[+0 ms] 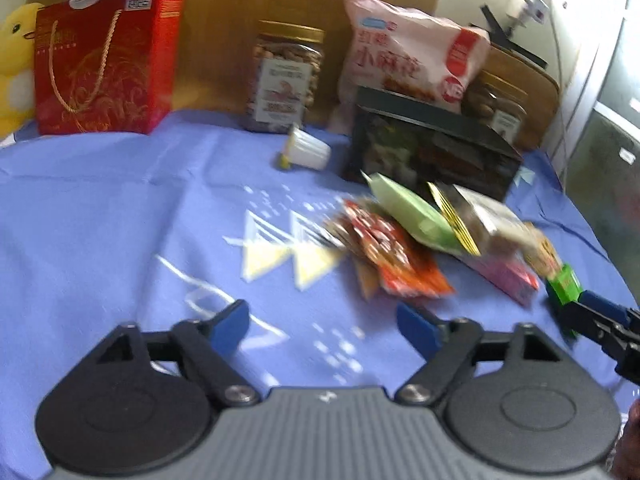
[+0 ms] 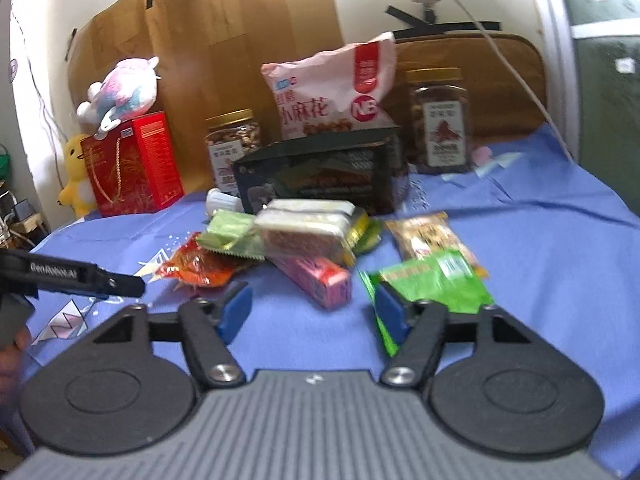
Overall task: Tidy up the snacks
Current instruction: 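Grasp the clear bag of white bars with the left gripper and lift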
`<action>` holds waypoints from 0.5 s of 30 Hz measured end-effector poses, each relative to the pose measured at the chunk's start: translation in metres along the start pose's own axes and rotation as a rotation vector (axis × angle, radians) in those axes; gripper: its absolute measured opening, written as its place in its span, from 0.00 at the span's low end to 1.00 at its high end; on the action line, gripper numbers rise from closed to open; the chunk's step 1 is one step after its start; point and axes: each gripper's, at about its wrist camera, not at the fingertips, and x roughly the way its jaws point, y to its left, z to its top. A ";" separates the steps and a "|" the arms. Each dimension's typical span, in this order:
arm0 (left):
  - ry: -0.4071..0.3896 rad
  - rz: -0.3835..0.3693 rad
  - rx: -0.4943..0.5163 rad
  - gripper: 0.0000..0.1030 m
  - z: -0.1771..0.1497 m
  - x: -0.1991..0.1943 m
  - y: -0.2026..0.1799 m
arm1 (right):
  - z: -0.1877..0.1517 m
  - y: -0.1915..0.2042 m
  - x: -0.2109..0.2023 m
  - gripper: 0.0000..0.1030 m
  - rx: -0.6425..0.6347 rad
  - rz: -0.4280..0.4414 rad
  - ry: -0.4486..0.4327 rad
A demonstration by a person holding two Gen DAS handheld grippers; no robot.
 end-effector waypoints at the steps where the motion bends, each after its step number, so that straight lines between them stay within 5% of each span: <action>1: 0.003 -0.018 -0.005 0.68 0.008 0.000 0.005 | 0.006 -0.002 0.005 0.64 -0.005 0.007 0.002; 5: 0.007 -0.175 -0.054 0.60 0.036 0.003 0.009 | 0.028 -0.017 0.027 0.64 0.026 0.028 0.017; 9: 0.002 -0.341 0.003 0.60 0.061 0.016 -0.024 | 0.036 -0.025 0.046 0.64 0.005 0.059 0.072; 15: 0.084 -0.373 0.117 0.60 0.074 0.065 -0.077 | 0.042 -0.022 0.065 0.65 -0.093 0.097 0.149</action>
